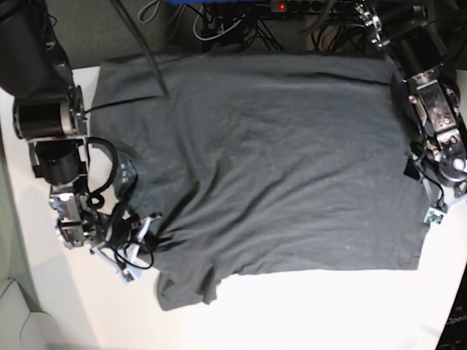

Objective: Layout the t-shirt on the table in an organized manner, then fold the t-shirt properly
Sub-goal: 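Pull the shirt edge with both grippers away from each other to stretch it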

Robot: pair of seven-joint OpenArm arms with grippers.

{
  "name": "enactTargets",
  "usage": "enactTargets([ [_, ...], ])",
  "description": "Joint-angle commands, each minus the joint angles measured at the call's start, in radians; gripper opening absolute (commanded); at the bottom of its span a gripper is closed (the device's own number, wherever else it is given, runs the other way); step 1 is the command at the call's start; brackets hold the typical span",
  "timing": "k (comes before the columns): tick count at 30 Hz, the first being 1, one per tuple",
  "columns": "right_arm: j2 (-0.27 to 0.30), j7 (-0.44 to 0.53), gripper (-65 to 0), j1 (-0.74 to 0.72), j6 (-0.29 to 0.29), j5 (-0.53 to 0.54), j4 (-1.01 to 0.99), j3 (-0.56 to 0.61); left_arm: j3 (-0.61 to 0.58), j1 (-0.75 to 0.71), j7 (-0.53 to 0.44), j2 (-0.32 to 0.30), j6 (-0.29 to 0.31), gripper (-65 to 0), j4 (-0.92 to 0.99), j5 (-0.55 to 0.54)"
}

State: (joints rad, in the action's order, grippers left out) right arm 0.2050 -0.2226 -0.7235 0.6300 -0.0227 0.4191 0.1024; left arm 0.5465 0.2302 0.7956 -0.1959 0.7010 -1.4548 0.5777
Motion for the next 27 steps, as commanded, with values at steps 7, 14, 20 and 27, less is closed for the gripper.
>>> enactTargets([
  [7, 0.029, 0.134, -64.7, -0.052, -0.253, 0.014, 0.021, -0.003, 0.005, 0.008, 0.009, -0.012, -0.008, -8.0, -0.022, 0.012],
  [14, 0.035, 0.045, -65.0, -0.043, -0.160, 0.020, 0.022, -0.014, 0.005, -0.032, -0.005, -0.018, -0.008, -8.1, 0.035, 0.011],
  [20, 0.035, -0.125, -65.0, 0.098, 0.011, 0.020, 0.255, -0.114, 0.007, -0.027, -0.091, -0.061, -0.008, -8.1, 0.211, 0.005],
  [27, 0.026, -0.318, -65.0, 0.322, 0.068, 0.017, 0.751, -0.142, 0.005, 0.005, -0.130, -0.092, -0.008, -8.1, 0.279, 0.005],
])
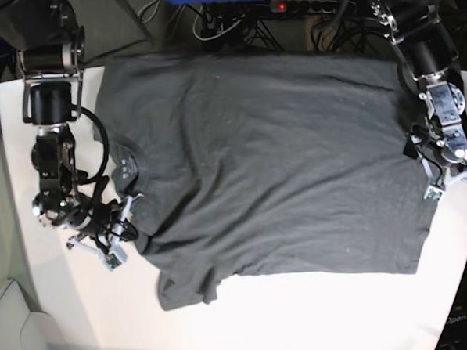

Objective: Layout the t-shirt on the table in an organized manner, then fold the t-shirt properly
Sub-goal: 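Pull the shirt edge with both grippers away from each other to stretch it, then drag the held shirt edge with both grippers to straighten the shirt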

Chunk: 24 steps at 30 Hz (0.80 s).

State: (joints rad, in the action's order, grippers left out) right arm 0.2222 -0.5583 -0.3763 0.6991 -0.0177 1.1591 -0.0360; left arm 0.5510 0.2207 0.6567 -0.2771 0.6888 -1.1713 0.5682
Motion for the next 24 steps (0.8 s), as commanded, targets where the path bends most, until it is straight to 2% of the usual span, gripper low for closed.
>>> enactTargets([
  [1, -0.002, 0.002, -65.0, -0.008, -0.001, 0.012, 0.038, -0.003, 0.001, 0.016, 0.008, -0.018, 0.004, -8.1, -0.005, 0.017],
  [5, -0.030, -0.016, -65.0, 0.041, -0.001, 0.012, 0.080, -0.002, -0.001, 0.018, 0.015, -0.030, 0.004, -8.1, -0.019, 0.017],
  [11, -0.060, -0.004, -65.0, 0.041, -0.001, 0.011, -0.024, -0.006, 0.001, 0.013, 0.019, -0.040, 0.004, -8.1, -0.020, 0.019],
  [15, -0.059, 0.076, -65.0, 0.038, -0.001, 0.009, -0.121, -0.005, 0.002, 0.006, 0.019, -0.055, 0.004, -8.1, -0.020, 0.019],
  [16, -0.053, 0.090, -65.0, 0.038, -0.022, 0.009, -0.135, -0.005, 0.004, -0.005, 0.019, -0.063, 0.004, -8.1, -0.020, 0.016],
  [21, -0.011, 0.169, -65.0, 0.038, -0.241, 0.009, -0.163, -0.005, 0.004, -0.019, 0.013, -0.073, 0.004, -8.1, -0.020, 0.014],
  [24, 0.015, 0.191, -65.0, 0.038, -0.336, 0.009, -0.153, -0.008, 0.004, -0.017, 0.019, -0.070, 0.004, -8.1, -0.026, 0.014],
])
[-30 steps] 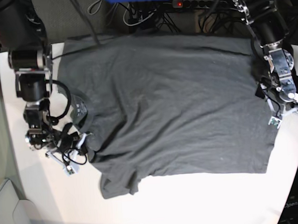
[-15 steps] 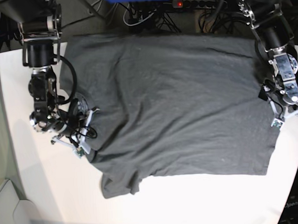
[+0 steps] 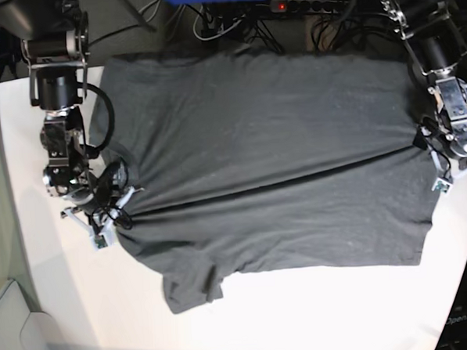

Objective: Layout the t-shirt on the table in an organized manner, then fold the t-shirt properly
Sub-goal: 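Drag the held shirt edge with both grippers to straighten the shirt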

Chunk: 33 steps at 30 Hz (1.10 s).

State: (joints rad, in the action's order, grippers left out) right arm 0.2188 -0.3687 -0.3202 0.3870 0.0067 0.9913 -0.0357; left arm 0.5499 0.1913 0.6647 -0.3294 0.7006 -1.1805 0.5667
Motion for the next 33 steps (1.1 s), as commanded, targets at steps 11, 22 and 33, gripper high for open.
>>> enactTargets([
  [11, 0.049, -0.091, -65.0, 0.083, 0.016, -0.009, 0.424, -0.011, 0.003, 0.018, 0.019, 0.025, -0.008, -8.0, -0.197, 0.022],
  [22, -0.049, -0.551, -65.0, 0.284, 0.311, -0.011, 0.763, -0.011, 0.002, -0.025, 0.125, 0.011, -0.002, -7.9, -0.307, 0.019],
  [33, -0.051, -0.510, -65.0, 0.392, 0.311, -0.012, 0.641, -0.010, -0.004, -0.146, 0.109, 0.052, -0.002, -7.8, -0.192, 0.013],
])
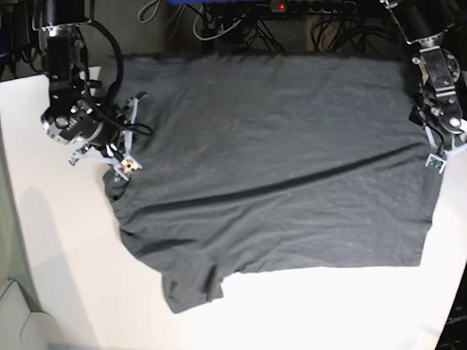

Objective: Layout the t-shirt on the table in an organized manner, then fold the t-shirt properly
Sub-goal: 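Drag the held shirt edge with both grippers to straighten the shirt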

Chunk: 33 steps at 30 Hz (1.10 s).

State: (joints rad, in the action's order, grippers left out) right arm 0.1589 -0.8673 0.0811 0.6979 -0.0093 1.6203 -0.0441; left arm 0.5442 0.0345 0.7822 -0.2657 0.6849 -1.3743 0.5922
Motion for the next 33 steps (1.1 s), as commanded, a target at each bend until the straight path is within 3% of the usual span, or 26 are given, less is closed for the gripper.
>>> enactTargets([
  [1, 0.008, 0.020, -65.0, -0.025, 0.000, 0.002, -0.028, -0.001, 0.003, 0.017, -0.022, -0.004, 0.013, -7.8, 0.017, -0.013],
  [10, 0.041, 0.162, -65.0, -0.238, 0.000, 0.002, -0.423, -0.001, 0.001, 0.115, -0.066, 0.072, 0.008, -7.8, 0.126, -0.008],
  [16, 0.112, 0.207, -65.0, -0.401, 0.000, 0.001, -0.593, -0.001, 0.003, 0.227, -0.068, 0.087, 0.008, -8.0, 0.184, -0.008],
  [26, 0.192, 0.205, -65.0, -0.485, 0.000, 0.002, -0.607, -0.004, 0.001, 0.336, -0.059, 0.081, 0.008, -7.9, 0.218, -0.004],
  [30, 0.193, 0.198, -65.0, -0.438, 0.000, 0.002, -0.490, -0.083, 0.004, 0.331, -0.053, 0.076, 0.008, -7.9, 0.154, -0.004],
  [33, 0.193, 0.182, -64.8, -0.376, 0.000, 0.002, -0.351, -0.139, 0.006, 0.308, 0.012, 0.076, 0.013, -7.9, 0.060, -0.010],
])
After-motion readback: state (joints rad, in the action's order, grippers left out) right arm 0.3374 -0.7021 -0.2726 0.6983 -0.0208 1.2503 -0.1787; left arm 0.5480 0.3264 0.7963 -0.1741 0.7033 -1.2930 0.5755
